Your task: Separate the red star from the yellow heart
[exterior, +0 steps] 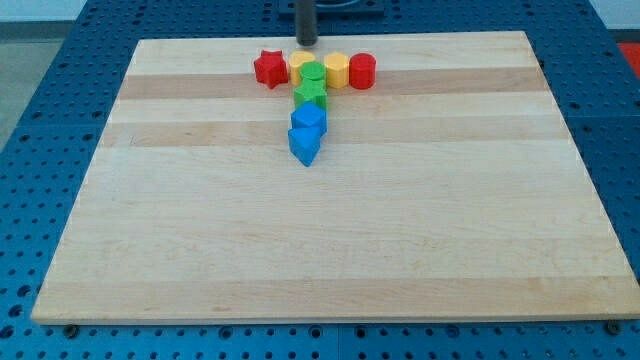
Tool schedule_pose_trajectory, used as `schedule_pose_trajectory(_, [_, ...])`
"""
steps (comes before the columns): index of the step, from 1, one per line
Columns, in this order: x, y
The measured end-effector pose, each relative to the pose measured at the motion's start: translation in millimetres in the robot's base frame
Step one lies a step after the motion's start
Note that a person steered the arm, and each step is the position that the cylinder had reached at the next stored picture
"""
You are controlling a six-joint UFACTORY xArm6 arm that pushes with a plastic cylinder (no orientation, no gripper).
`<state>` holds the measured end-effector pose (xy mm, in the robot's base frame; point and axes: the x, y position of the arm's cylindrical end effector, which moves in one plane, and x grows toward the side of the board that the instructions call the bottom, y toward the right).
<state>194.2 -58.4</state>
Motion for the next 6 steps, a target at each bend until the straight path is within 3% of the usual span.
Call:
schedule_pose_trajectory(2, [9, -52])
schedule_pose_trajectory(3, [36, -29])
schedule_pose_trajectory(4, [36, -13])
schedule_pose_trajectory(6, [66, -41])
